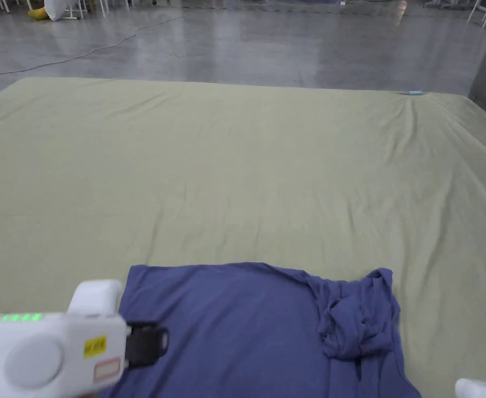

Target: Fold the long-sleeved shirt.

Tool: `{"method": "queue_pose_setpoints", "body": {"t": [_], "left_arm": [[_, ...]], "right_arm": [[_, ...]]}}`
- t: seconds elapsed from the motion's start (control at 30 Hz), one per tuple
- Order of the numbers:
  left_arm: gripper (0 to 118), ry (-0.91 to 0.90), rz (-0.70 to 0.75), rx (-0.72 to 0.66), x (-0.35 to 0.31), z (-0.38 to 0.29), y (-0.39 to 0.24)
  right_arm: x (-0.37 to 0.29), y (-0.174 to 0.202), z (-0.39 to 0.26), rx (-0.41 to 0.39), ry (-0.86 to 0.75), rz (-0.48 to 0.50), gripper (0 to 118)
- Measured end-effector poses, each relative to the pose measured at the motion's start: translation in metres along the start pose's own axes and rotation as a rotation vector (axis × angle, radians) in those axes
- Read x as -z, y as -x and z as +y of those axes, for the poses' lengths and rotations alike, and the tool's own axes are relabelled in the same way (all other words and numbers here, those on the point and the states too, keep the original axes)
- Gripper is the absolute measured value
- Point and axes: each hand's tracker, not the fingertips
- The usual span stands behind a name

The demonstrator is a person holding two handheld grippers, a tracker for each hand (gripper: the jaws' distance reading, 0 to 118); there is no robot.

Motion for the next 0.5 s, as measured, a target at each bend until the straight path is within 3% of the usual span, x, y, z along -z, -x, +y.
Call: {"method": "queue_pose_setpoints", "body": {"t": [0.23, 0.27, 0.33, 0.43, 0.47, 0.5], "left_arm": [[111, 0.093, 0.177, -0.066, 0.123, 0.102, 0.052], [103, 0.092, 0.233, -0.061, 0.129, 0.101, 0.049], [72, 0.112, 0.262, -0.095, 0.146, 0.109, 0.059], [69, 0.143, 0.276, -0.06, 0.172, 0.109, 0.065], [65, 0.151, 0.261, -0.056, 0.174, 0.107, 0.066], [52, 0.139, 0.264, -0.052, 0.171, 0.108, 0.063]], "right_arm": [[0.012, -0.015, -0.002, 0.027, 0.057, -0.023, 0], [0.013, -0.017, 0.0, 0.029, 0.057, -0.027, 0], [0.013, -0.021, 0.004, 0.041, 0.059, -0.029, 0], [0.015, -0.027, 0.01, 0.048, 0.061, -0.03, 0], [0.016, -0.029, 0.013, 0.042, 0.062, -0.038, 0], [0.018, -0.03, 0.015, 0.036, 0.062, -0.046, 0]]}}
